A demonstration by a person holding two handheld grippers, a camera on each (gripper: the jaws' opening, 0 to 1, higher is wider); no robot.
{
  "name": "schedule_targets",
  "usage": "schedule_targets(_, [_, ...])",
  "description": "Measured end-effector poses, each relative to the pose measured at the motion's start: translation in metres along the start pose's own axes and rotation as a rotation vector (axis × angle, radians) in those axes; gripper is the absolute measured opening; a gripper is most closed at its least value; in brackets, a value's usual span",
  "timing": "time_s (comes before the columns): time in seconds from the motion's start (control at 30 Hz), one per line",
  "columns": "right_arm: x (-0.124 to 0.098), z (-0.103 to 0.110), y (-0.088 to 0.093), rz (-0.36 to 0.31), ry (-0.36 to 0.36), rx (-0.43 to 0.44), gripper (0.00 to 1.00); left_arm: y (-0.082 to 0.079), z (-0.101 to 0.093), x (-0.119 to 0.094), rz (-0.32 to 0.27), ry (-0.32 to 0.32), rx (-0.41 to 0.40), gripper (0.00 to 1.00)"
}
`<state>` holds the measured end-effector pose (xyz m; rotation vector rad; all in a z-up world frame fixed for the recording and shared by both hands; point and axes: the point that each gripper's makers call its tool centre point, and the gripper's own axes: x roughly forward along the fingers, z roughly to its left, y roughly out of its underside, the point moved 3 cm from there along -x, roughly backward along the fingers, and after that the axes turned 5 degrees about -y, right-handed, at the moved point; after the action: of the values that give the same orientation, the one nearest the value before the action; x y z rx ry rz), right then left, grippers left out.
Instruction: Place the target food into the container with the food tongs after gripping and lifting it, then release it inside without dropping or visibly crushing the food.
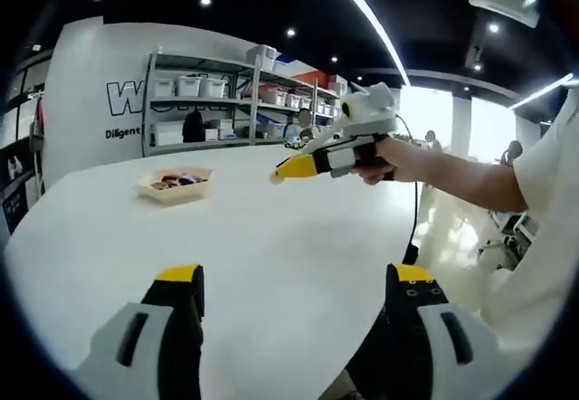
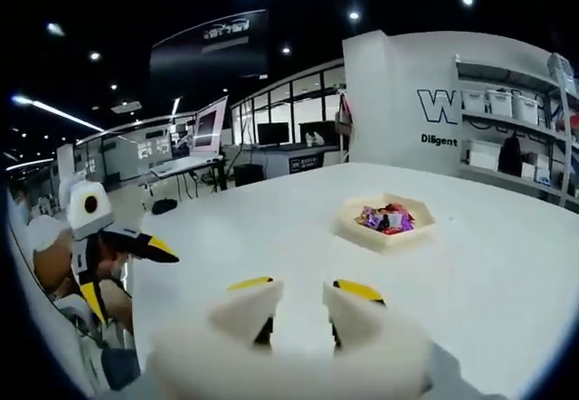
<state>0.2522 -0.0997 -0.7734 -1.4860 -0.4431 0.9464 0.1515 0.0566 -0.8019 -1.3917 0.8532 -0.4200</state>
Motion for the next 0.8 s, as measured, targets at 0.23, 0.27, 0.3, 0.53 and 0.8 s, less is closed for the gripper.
schedule_targets(0.23, [-0.010,0.021,0.004,-0.016,-0.036,0.000,0.19,-0.010,-0.007,0.010,-0.035,0.097,0.023,0.77])
schedule_targets(0.27, [-0.011,0.023,0.004,-0.015,-0.040,0.003,0.19,-0.010,-0.007,0.011,-0.035,0.101,0.018,0.77])
schedule_targets(0.3, [-0.011,0.026,0.004,-0.018,-0.049,0.010,0.19,-0.010,-0.008,0.012,-0.039,0.111,0.011,0.77])
schedule_targets(0.53, [-0.015,0.051,0.004,-0.017,-0.111,0.007,0.19,-0.020,-0.011,0.018,-0.089,0.199,0.006,0.74])
schedule_targets(0.8, [-0.020,0.065,0.004,-0.022,-0.147,0.009,0.20,-0.019,-0.009,0.021,-0.074,0.213,0.004,0.73])
